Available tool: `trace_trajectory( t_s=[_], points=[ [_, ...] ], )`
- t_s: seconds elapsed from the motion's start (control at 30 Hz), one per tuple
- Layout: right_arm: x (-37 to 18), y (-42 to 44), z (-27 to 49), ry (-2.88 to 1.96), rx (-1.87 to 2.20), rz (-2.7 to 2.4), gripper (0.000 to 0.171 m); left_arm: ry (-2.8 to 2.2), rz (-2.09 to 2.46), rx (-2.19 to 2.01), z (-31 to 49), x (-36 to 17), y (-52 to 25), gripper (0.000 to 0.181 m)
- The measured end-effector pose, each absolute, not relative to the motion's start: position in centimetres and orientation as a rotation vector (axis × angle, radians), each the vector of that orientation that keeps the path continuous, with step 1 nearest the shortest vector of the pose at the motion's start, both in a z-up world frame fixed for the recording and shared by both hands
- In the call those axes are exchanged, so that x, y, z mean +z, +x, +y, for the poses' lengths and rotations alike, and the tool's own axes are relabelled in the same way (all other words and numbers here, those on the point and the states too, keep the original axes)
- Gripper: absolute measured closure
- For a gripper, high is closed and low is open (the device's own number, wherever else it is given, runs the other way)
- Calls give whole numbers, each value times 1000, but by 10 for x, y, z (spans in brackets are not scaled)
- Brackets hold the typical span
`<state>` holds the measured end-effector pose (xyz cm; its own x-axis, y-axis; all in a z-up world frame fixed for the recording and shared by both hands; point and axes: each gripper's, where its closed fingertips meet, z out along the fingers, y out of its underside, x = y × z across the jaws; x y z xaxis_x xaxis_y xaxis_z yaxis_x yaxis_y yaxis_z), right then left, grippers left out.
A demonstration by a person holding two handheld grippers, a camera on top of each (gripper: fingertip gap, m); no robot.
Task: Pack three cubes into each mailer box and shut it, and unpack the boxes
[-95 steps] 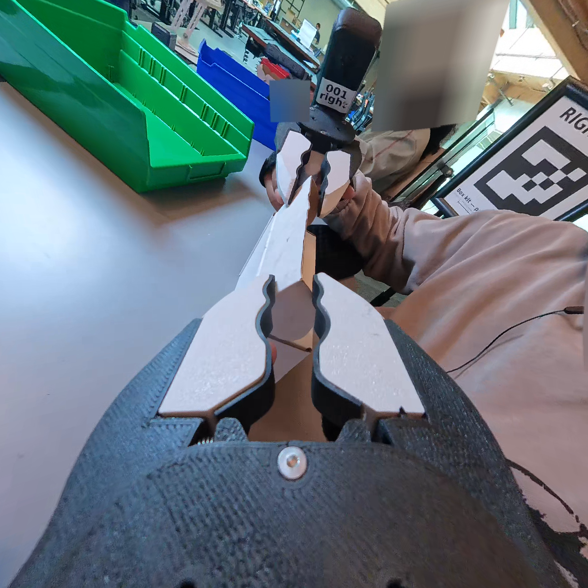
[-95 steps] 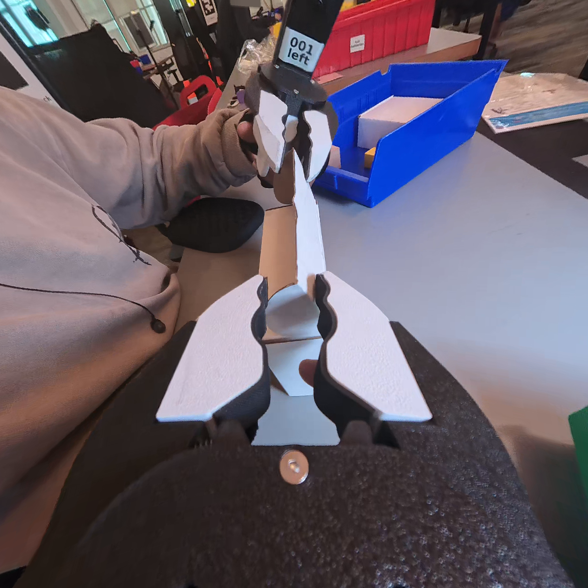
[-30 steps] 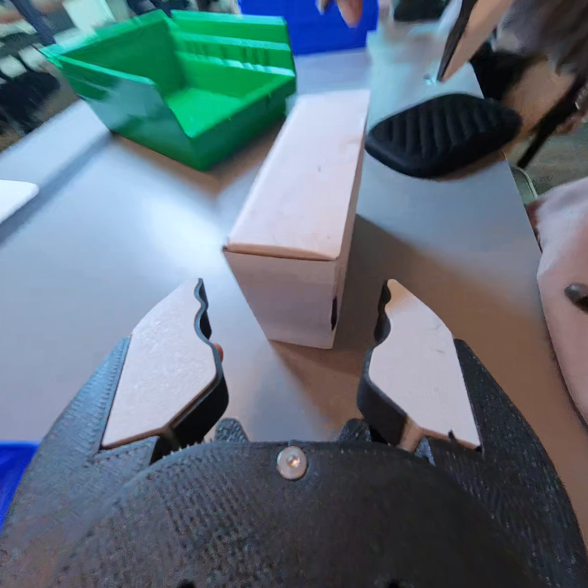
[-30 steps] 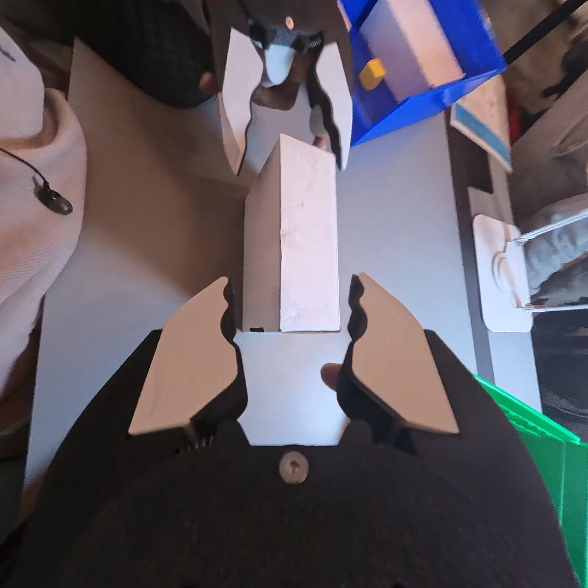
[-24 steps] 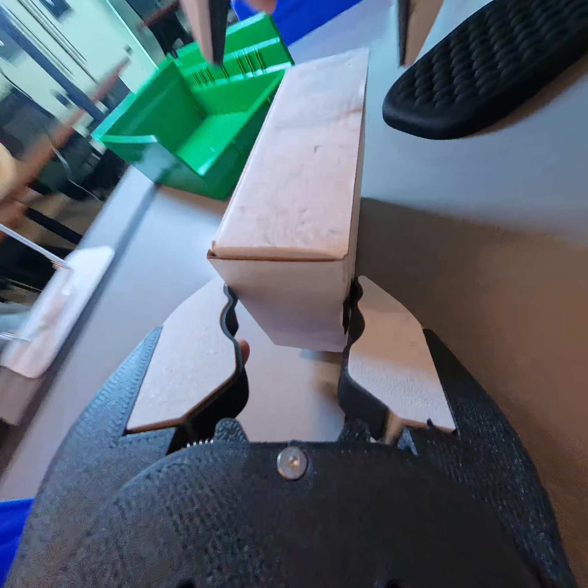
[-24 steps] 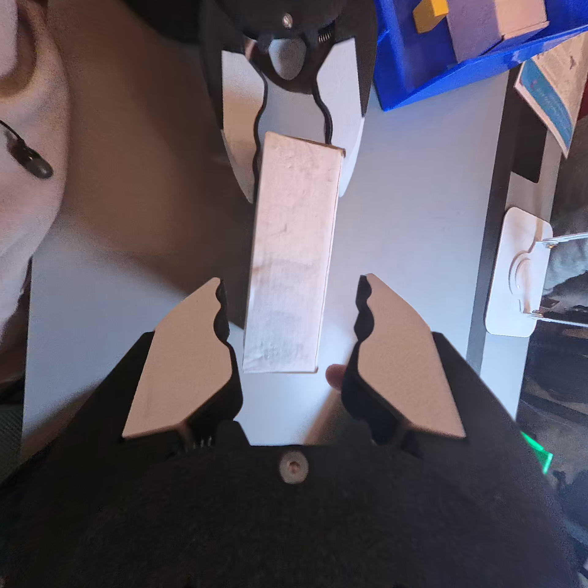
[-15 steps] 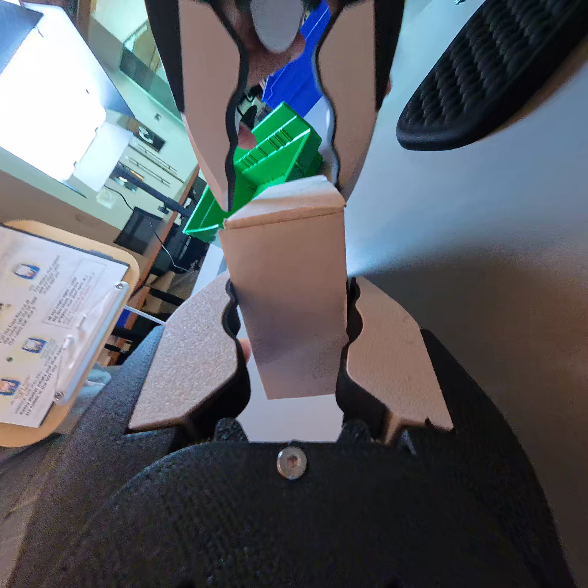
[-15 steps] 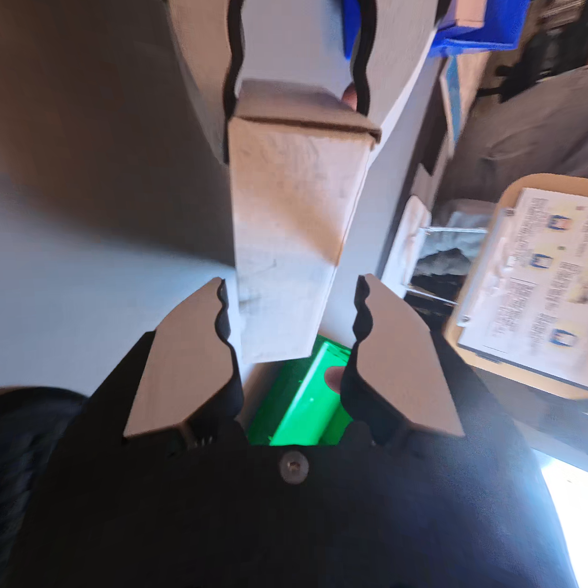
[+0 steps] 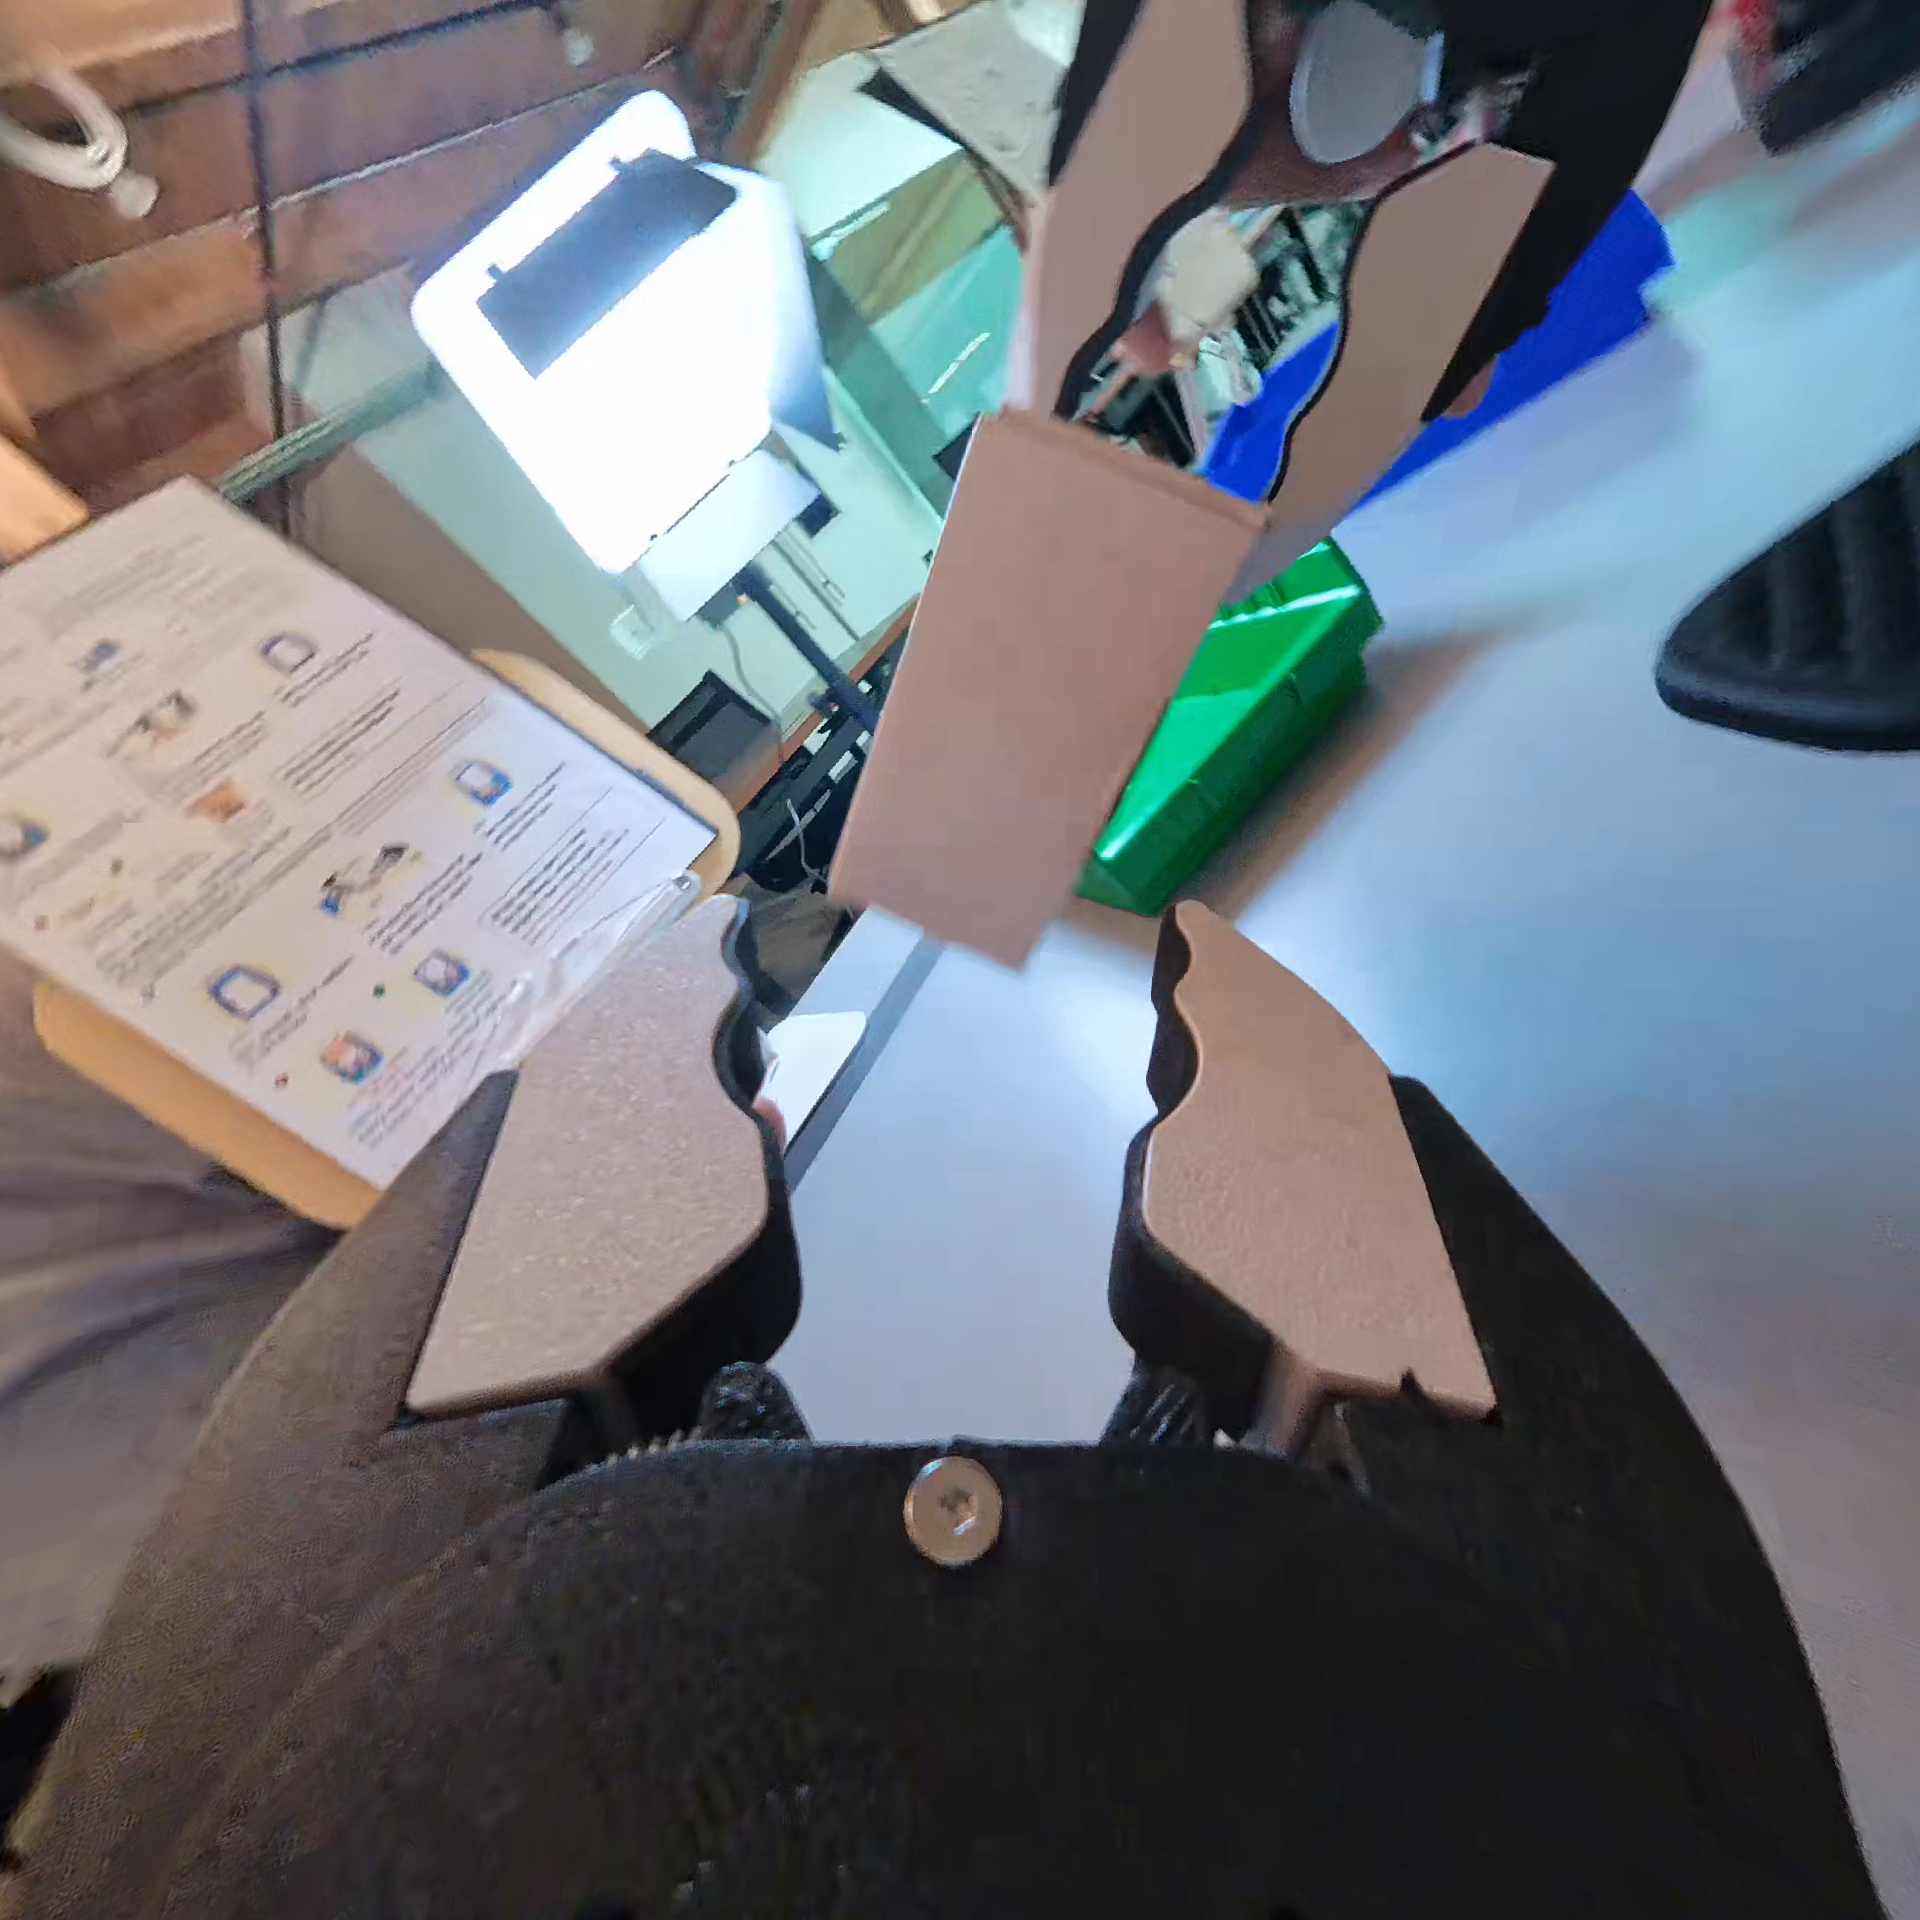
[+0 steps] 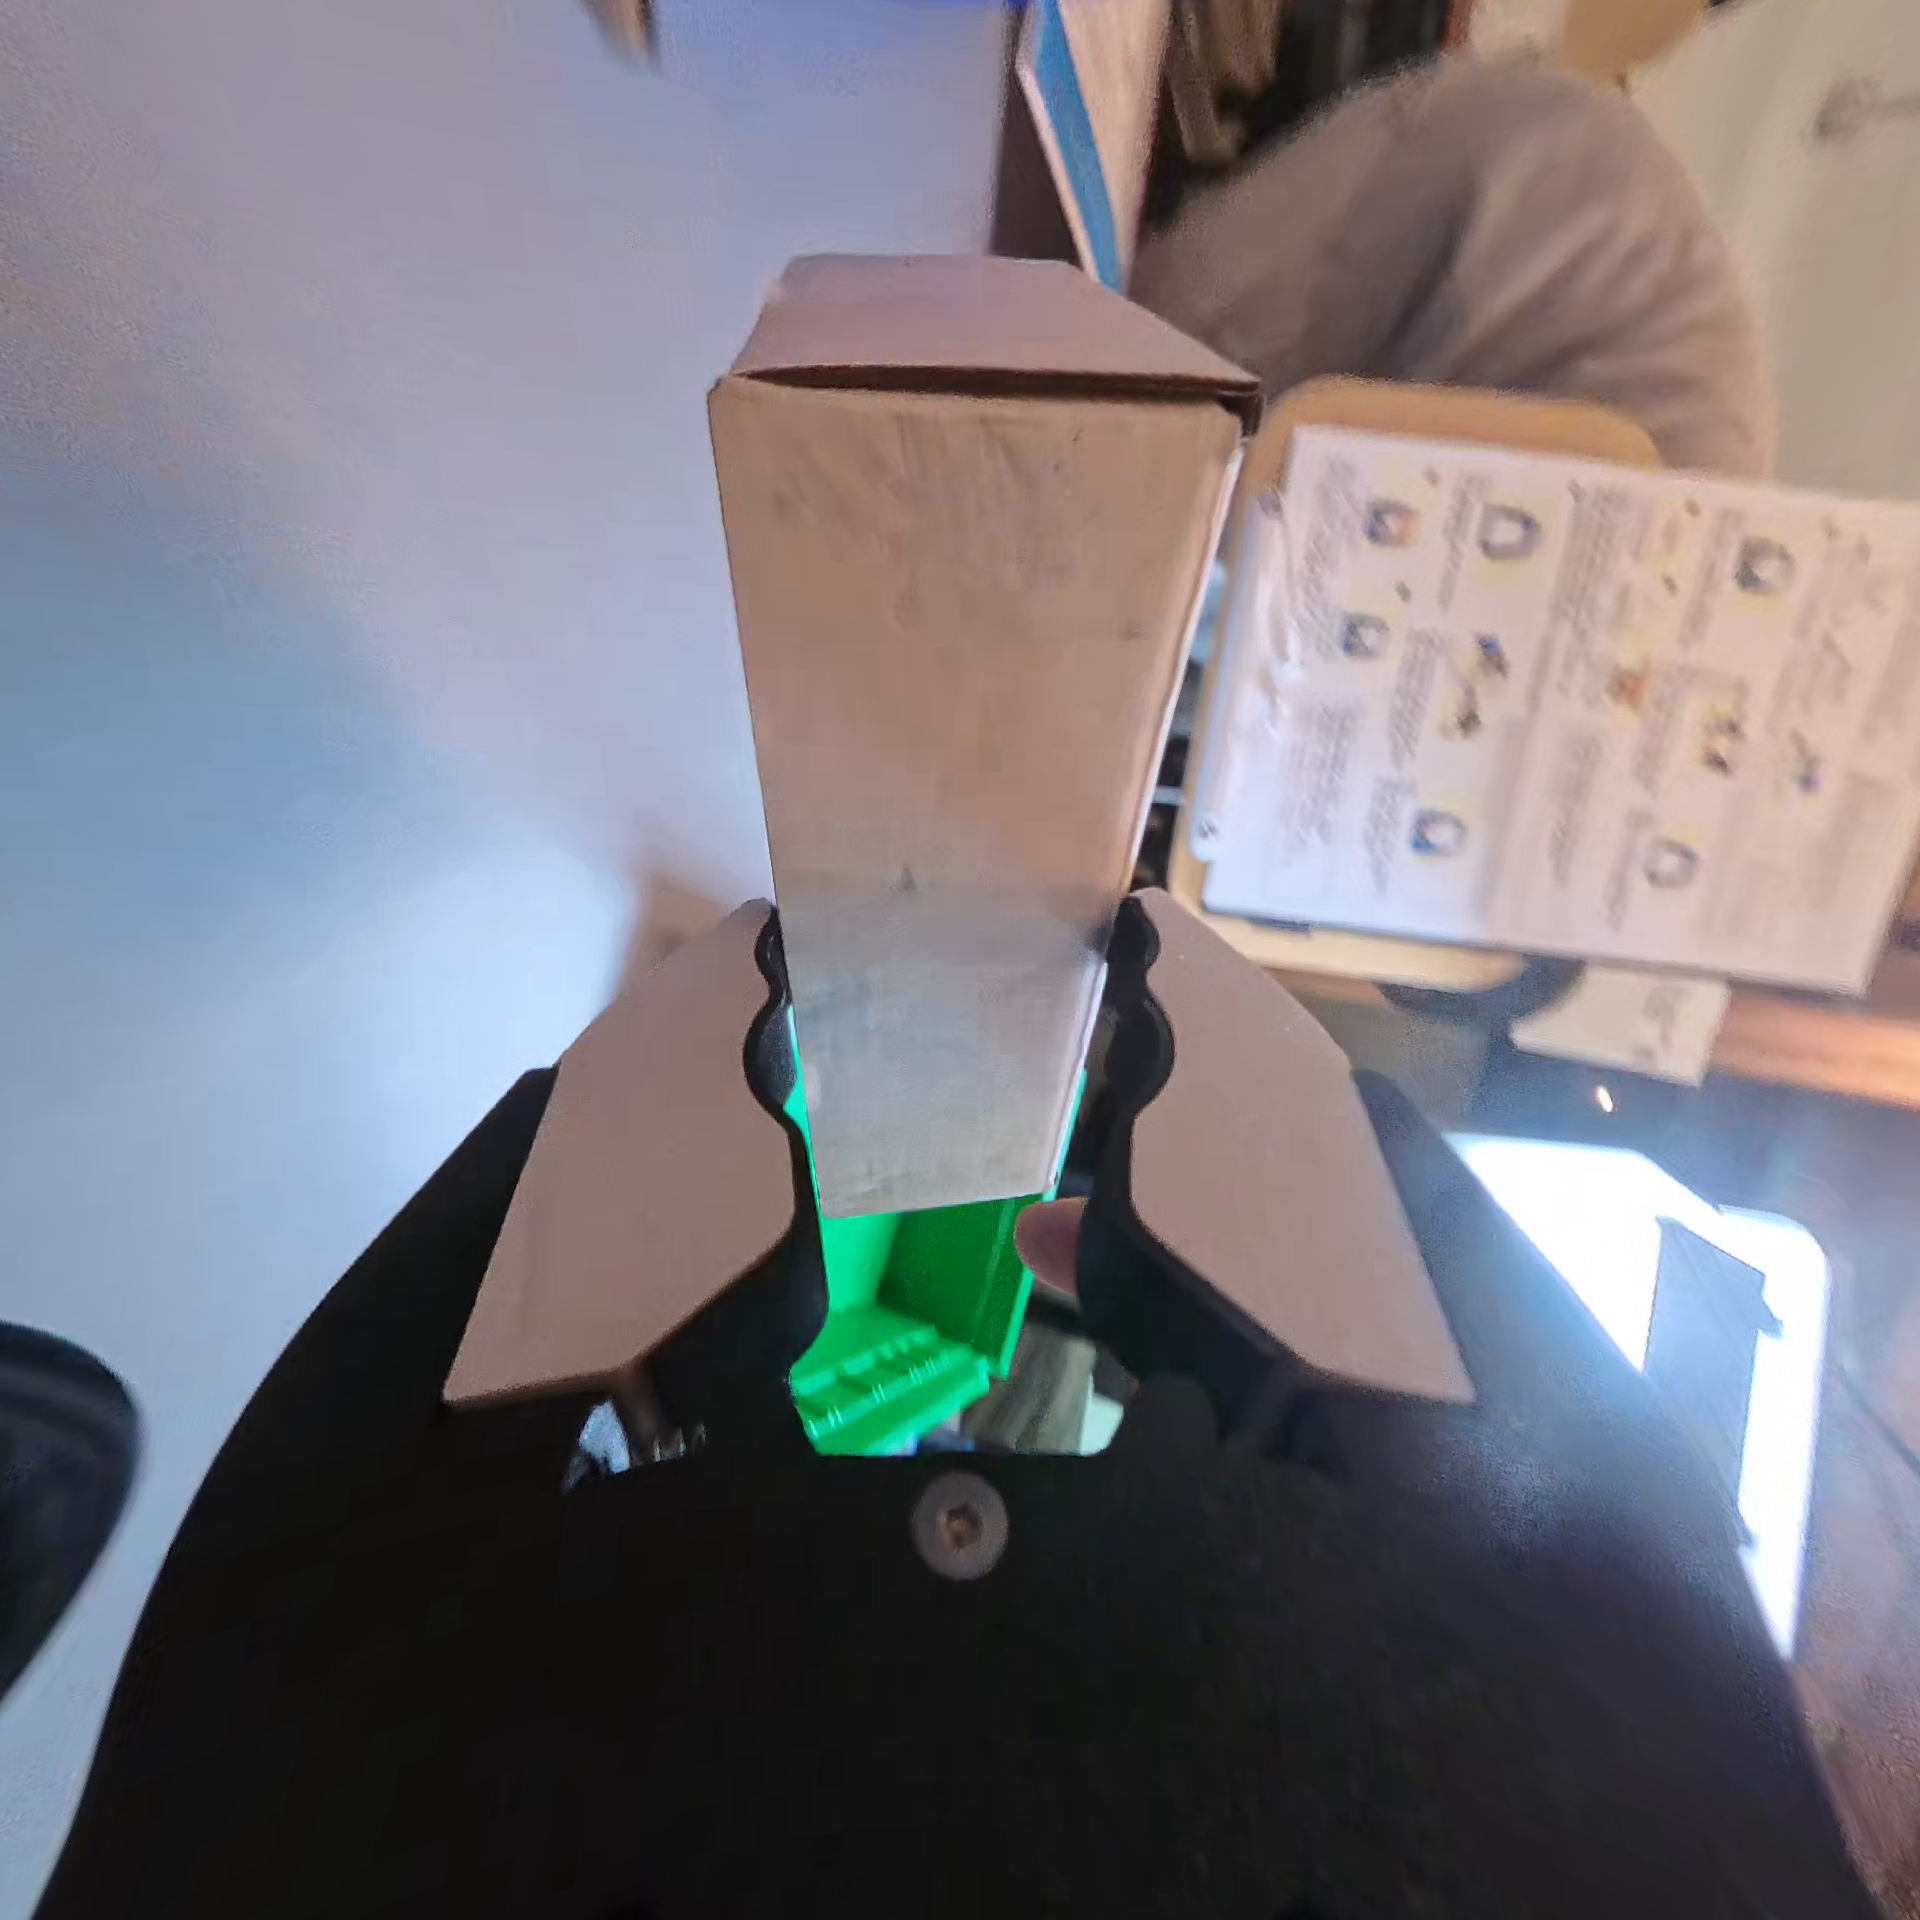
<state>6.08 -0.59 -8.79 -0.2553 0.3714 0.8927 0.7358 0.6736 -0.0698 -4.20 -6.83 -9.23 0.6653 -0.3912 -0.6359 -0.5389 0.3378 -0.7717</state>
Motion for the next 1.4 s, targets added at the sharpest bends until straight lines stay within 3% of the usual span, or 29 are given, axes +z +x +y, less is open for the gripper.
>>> trace_trajectory(
  t_s=[0.03,0.2,0.33,0.67,1.4],
  points=[
    [-77,68,7,-901,-498,-1823,113,-1294,855,84,-67,-91,-49,109],
    [-38,112,88,-1058,-733,-1600,113,-1387,698,-29,-60,-96,-76,115],
    [-38,145,155,-1189,-874,-1495,112,-1412,633,-76,-57,-97,-87,117],
    [-131,165,275,-1399,-1031,-1484,113,-1461,623,-88,-52,-114,-87,120],
    [-201,178,308,-1466,-1153,-1524,114,-1522,639,-77,-47,-136,-90,125]
  ],
)
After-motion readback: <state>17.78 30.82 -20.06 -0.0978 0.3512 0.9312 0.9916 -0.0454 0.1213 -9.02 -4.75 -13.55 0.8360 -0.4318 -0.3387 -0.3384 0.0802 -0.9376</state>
